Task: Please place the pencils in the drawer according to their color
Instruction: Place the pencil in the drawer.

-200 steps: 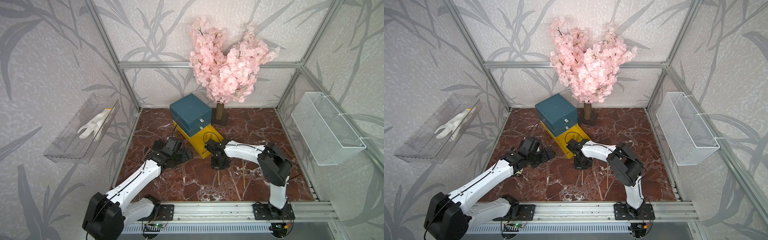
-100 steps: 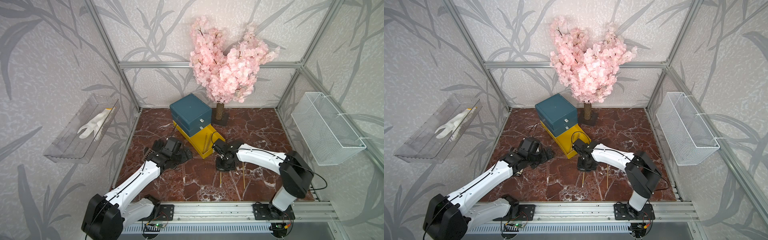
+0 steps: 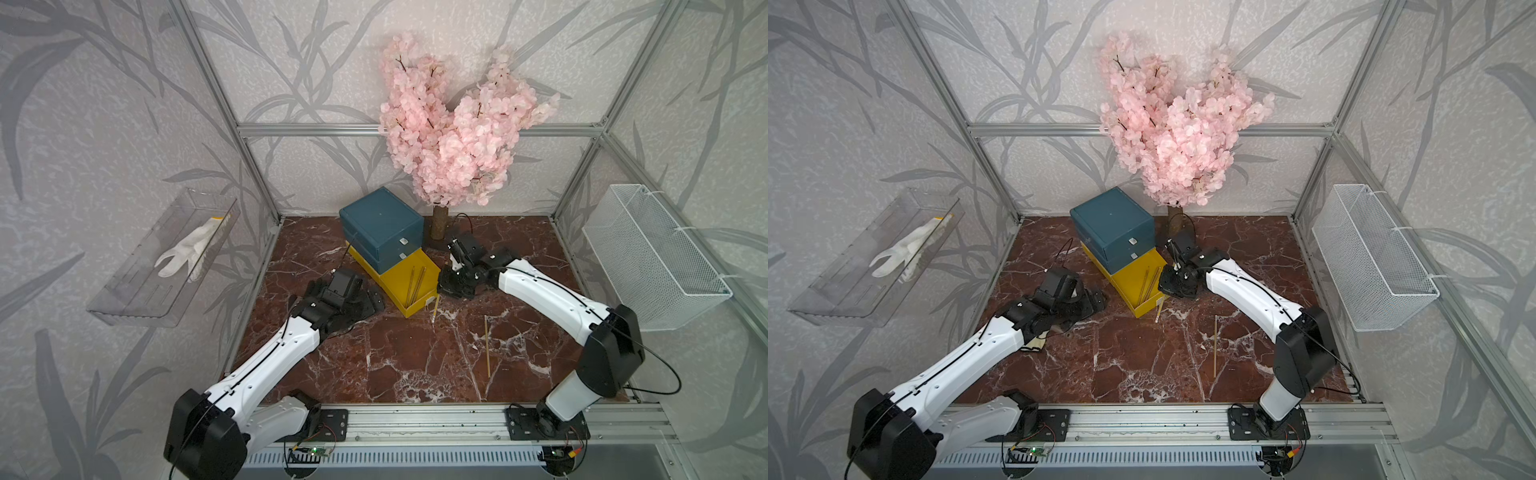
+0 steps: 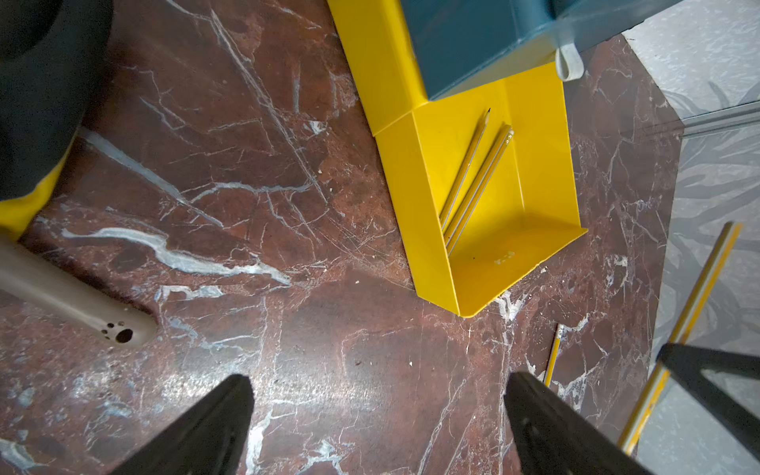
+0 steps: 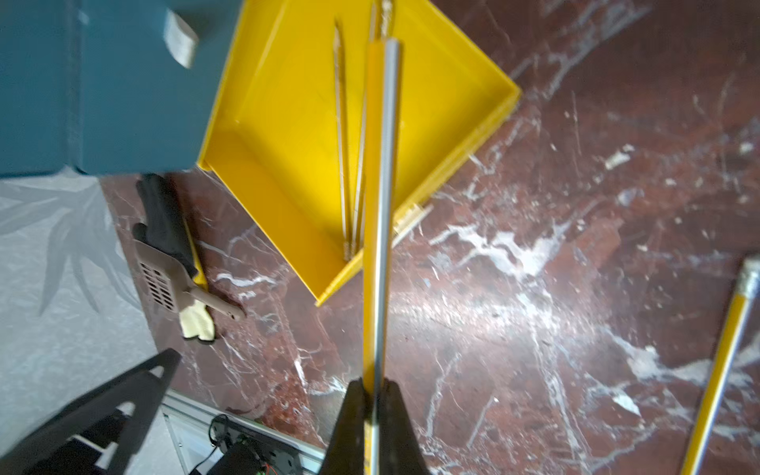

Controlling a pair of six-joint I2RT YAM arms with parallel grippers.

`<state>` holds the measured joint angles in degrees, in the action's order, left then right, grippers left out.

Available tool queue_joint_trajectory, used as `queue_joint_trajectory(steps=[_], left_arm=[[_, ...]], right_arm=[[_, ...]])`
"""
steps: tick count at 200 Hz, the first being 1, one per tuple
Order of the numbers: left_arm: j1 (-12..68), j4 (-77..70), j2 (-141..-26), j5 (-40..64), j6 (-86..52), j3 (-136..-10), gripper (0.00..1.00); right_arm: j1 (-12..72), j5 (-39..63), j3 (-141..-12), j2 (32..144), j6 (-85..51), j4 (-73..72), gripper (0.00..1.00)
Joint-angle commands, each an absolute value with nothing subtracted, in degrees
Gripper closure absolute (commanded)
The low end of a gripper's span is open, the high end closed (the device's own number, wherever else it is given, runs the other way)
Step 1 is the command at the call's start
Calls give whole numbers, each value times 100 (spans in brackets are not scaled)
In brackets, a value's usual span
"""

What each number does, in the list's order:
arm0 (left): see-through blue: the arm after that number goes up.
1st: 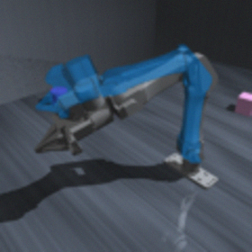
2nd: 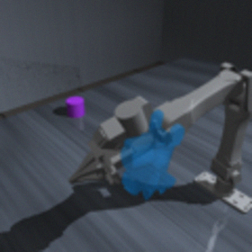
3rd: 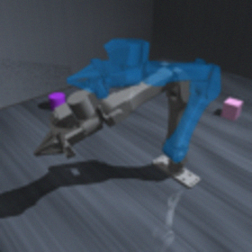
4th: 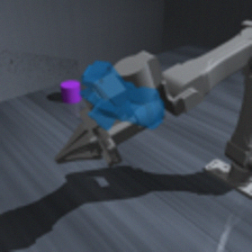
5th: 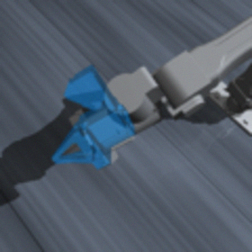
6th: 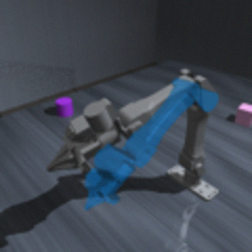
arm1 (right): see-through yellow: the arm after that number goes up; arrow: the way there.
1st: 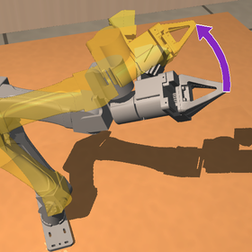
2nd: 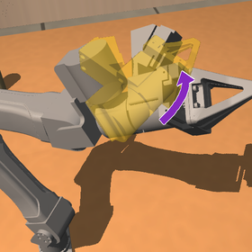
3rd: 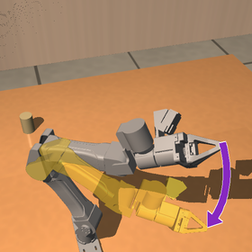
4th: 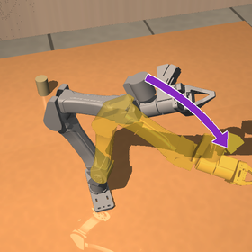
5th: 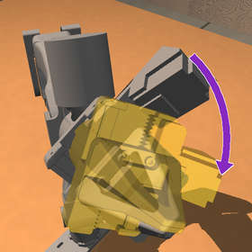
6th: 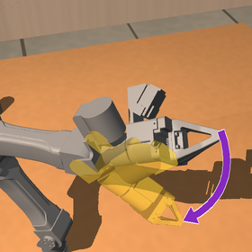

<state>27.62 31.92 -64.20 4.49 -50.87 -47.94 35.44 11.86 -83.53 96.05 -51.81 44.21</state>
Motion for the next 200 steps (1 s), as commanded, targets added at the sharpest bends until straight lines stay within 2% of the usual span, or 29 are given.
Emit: queue_joint_trajectory(steps=[1,45,126,200], left_arm=[[2727,3361,-6493,327,-4929,-4993,0],[2728,3356,-6595,385,-4861,-5138,0],[2729,3229,-6927,523,-4843,-5276,0],[2727,3132,-7269,624,-4875,-5385,0]], right_arm=[[3490,1322,-8935,10207,-5018,4429,100],[3480,1325,-9873,11150,-4958,4472,100],[3432,1299,-10571,12205,-4714,4440,100],[3487,1415,-10601,12559,-4377,4465,100]])
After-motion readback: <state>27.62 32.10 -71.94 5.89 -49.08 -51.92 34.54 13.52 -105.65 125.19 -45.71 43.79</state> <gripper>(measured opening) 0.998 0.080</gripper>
